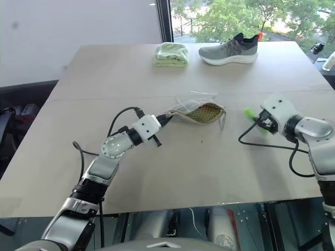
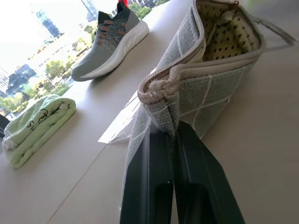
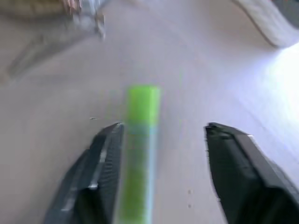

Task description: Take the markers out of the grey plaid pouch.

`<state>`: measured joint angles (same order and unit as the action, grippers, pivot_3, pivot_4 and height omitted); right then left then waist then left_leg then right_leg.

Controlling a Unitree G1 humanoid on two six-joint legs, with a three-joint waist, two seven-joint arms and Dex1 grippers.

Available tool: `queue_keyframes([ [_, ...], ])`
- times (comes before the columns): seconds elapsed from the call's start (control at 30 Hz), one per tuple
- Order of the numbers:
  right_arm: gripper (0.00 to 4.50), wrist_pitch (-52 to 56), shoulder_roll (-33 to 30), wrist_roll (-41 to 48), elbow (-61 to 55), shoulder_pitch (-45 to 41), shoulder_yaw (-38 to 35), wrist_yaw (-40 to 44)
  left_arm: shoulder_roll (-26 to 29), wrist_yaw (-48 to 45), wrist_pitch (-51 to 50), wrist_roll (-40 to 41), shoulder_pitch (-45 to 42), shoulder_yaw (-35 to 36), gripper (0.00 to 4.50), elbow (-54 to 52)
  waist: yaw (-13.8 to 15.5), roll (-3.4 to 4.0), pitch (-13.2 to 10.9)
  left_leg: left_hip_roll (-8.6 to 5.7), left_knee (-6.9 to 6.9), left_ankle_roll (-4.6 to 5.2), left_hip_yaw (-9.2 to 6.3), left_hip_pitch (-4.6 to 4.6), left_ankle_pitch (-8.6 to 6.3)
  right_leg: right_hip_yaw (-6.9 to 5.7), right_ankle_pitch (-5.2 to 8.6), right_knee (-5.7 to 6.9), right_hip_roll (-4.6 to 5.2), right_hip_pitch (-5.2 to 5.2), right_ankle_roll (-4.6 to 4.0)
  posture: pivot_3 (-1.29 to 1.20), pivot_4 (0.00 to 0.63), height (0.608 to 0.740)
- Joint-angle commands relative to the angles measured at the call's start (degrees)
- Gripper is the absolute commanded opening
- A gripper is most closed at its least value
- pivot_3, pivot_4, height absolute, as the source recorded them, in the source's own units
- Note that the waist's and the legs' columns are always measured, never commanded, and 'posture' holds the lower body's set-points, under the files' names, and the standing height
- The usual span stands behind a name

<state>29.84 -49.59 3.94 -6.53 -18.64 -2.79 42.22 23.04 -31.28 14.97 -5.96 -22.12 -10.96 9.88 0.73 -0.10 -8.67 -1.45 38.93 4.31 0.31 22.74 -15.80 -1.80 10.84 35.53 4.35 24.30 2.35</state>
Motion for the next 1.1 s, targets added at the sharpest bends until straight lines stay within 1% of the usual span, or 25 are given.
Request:
queue_keyframes([
  [0.03, 3.65, -0.09, 0.36, 1.01, -2.87, -2.33, -0.15, 0.71, -0.64, -0.32, -2.29, 3.27, 0.48, 1.98, 0.0, -4.44, 0.02, 0.0, 0.0, 0.01, 0.0, 0.01, 0.0, -0.02, -0.01, 0.01, 0.0, 0.02, -0.01, 0.0, 0.0, 0.0, 0.15, 0.74],
  [0.2, 3.65, 3.1, 6.46, 6.59, -8.95, -6.56, 0.53, 0.97, -1.72, -1.73, -6.26, 6.08, 0.92, 2.14, 0.0, -8.01, 0.01, 0.0, 0.0, 0.1, 0.02, 0.02, -0.02, -0.04, -0.01, 0.01, 0.0, 0.06, -0.2, 0.0, 0.0, 0.0, 0.15, 0.74],
  [0.23, 3.42, 3.61, 7.92, 7.79, -10.24, -7.45, 0.65, 0.88, -1.77, -2.02, -6.68, 6.29, 0.98, 2.15, 0.0, -8.32, 0.05, 0.0, 0.0, 0.1, 0.03, 0.02, -0.06, -0.04, -0.01, -0.01, 0.0, 0.09, -0.26, 0.0, 0.0, 0.0, 0.15, 0.74],
  [0.3, 2.89, 5.14, 9.84, 9.96, -12.6, -8.5, 1.49, 1.39, -1.85, -2.49, -7.33, 6.67, 1.01, 2.15, 0.0, -8.71, 0.09, 0.0, 0.0, 0.09, 0.03, 0.02, -0.11, -0.03, -0.01, -0.05, 0.0, 0.1, -0.29, 0.0, -0.01, 0.0, 0.15, 0.74],
  [0.37, 1.93, 6.15, 10.67, 11.26, -14.28, -8.62, 2.93, 2.33, -1.98, -3.01, -7.84, 7.13, 1.01, 2.16, 0.0, -9.04, 0.25, 0.0, 0.0, 0.06, 0.03, 0.02, -0.13, -0.01, -0.01, -0.09, 0.0, 0.09, -0.31, 0.0, 0.0, 0.0, 0.15, 0.74],
  [0.4, 1.77, 6.26, 11.0, 11.28, -14.52, -8.58, 3.63, 2.31, -2.08, -3.28, -8.04, 7.42, 1.0, 2.13, 0.0, -9.19, 0.28, 0.0, 0.0, 0.02, 0.03, 0.01, -0.17, 0.02, -0.01, -0.12, 0.0, 0.06, -0.29, -0.02, 0.0, 0.0, 0.15, 0.74],
  [0.43, 1.09, 5.92, 11.34, 10.97, -14.26, -8.6, 4.29, 2.05, -2.19, -3.54, -8.31, 7.72, 0.97, 2.08, 0.0, -9.33, 0.28, 0.0, 0.0, 0.01, 0.04, 0.01, -0.17, 0.04, 0.0, -0.13, 0.0, 0.05, -0.28, -0.02, 0.0, 0.0, 0.15, 0.74],
  [0.47, 0.85, 5.05, 11.93, 10.2, -13.17, -8.7, 5.31, 1.62, -2.35, -4.14, -8.71, 8.39, 1.01, 1.93, 0.0, -9.76, 0.22, -0.01, 0.0, -0.03, 0.05, 0.0, -0.18, 0.06, 0.0, -0.12, 0.0, 0.01, -0.25, -0.02, 0.0, 0.0, 0.15, 0.74],
  [0.53, 0.03, 3.7, 13.37, 8.91, -10.38, -8.64, 7.05, 0.79, -2.91, -5.28, -10.2, 10.07, 1.04, 1.73, 0.0, -11.12, 0.14, -0.01, 0.0, -0.08, 0.08, -0.13, -0.15, 0.07, 0.07, -0.08, 0.0, -0.02, -0.22, -0.03, 0.0, 0.0, 0.15, 0.74],
  [0.7, 0.03, -0.86, 13.92, 5.22, -5.36, -9.02, 10.94, 1.09, -3.46, -8.78, -14.44, 14.37, 1.98, 0.95, 0.0, -15.81, 0.09, -0.01, 0.0, -0.08, 0.12, -0.2, -0.15, 0.07, 0.12, -0.09, 0.0, 0.02, -0.24, -0.03, 0.0, 0.0, 0.15, 0.74],
  [0.8, 0.03, -3.19, 12.59, 2.75, -3.8, -9.81, 12.35, 1.89, -2.97, -12.68, -18.27, 18.6, 4.16, -0.24, 0.0, -20.45, 0.04, -0.01, -0.01, -0.04, 0.12, -0.21, -0.15, 0.06, 0.13, -0.09, 0.0, 0.03, -0.28, -0.03, -0.01, 0.0, 0.15, 0.74],
  [0.93, 0.03, -2.63, 10.85, 2.53, -4.34, -10.81, 11.32, 3.2, -2.05, -14.63, -21.99, 20.84, 5.65, -0.58, 0.0, -23.75, 0.05, -0.01, -0.01, -0.02, 0.12, -0.21, -0.15, 0.04, 0.13, -0.09, 0.01, 0.06, -0.3, -0.02, -0.01, 0.0, 0.15, 0.74],
  [1.03, 0.03, -1.42, 8.05, 2.79, -5.84, -11.82, 10.54, 4.97, -1.36, -15.88, -23.27, 21.74, 6.2, -0.94, 0.0, -24.9, 0.11, 0.0, -0.02, -0.01, 0.13, -0.04, -0.16, 0.03, 0.03, -0.12, 0.01, 0.08, -0.31, -0.03, -0.01, 0.0, 0.15, 0.74],
  [1.1, 0.03, 1.01, 5.59, 4.73, -8.17, -11.73, 8.93, 6.79, -1.29, -15.54, -23.32, 21.22, 6.06, -0.73, 0.0, -24.61, 0.15, 0.0, -0.02, -0.02, 0.13, 0.0, -0.17, 0.04, 0.0, -0.12, 0.01, 0.08, -0.3, -0.03, -0.01, 0.0, 0.15, 0.74],
])
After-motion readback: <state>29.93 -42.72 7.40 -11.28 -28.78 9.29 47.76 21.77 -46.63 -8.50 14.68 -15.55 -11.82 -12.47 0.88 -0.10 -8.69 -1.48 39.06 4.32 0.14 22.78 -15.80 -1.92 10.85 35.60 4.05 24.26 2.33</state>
